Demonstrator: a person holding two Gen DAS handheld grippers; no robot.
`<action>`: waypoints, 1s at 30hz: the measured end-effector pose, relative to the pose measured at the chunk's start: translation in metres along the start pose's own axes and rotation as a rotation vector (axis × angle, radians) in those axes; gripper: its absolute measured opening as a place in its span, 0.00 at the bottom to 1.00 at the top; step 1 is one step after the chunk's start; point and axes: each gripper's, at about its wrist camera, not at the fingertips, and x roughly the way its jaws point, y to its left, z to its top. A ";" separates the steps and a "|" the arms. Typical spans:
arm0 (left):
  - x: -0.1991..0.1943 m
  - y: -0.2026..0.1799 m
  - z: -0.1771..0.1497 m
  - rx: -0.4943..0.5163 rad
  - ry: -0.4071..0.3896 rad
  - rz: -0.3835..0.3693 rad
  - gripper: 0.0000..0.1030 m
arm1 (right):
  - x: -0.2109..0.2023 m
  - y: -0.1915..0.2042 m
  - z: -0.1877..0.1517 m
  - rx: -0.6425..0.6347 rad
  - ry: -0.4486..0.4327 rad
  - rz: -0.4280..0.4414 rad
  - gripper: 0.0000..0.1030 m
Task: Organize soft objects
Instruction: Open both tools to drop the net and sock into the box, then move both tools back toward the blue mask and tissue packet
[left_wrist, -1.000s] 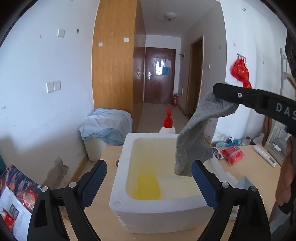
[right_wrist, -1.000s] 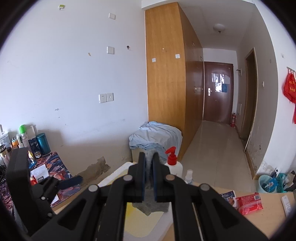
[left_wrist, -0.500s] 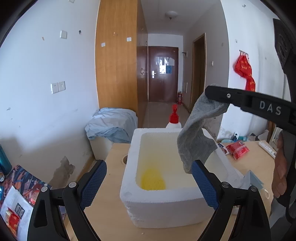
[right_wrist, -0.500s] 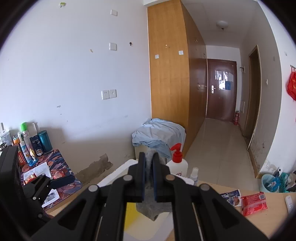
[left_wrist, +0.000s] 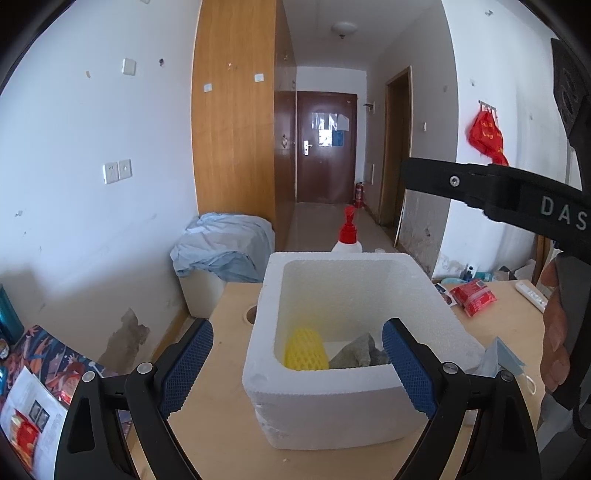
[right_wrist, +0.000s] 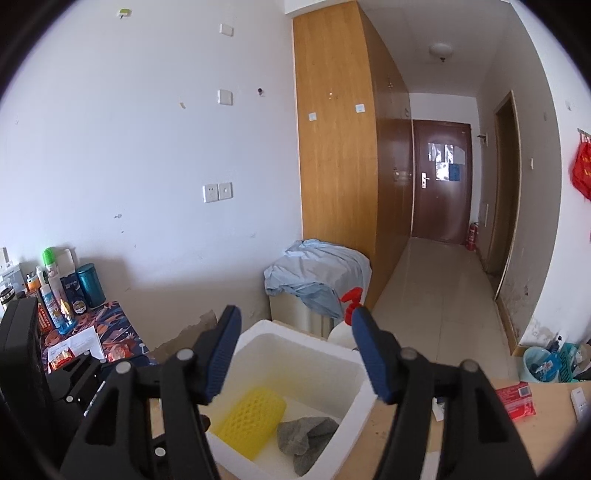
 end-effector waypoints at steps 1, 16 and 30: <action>-0.002 -0.001 -0.001 0.000 -0.002 0.000 0.90 | 0.000 0.001 0.000 -0.002 0.001 0.000 0.65; -0.058 -0.021 -0.013 -0.010 -0.028 -0.077 0.91 | -0.050 -0.003 -0.017 0.034 0.046 -0.022 0.73; -0.104 -0.059 -0.037 0.022 -0.060 -0.148 0.98 | -0.125 -0.012 -0.050 0.093 0.016 -0.069 0.95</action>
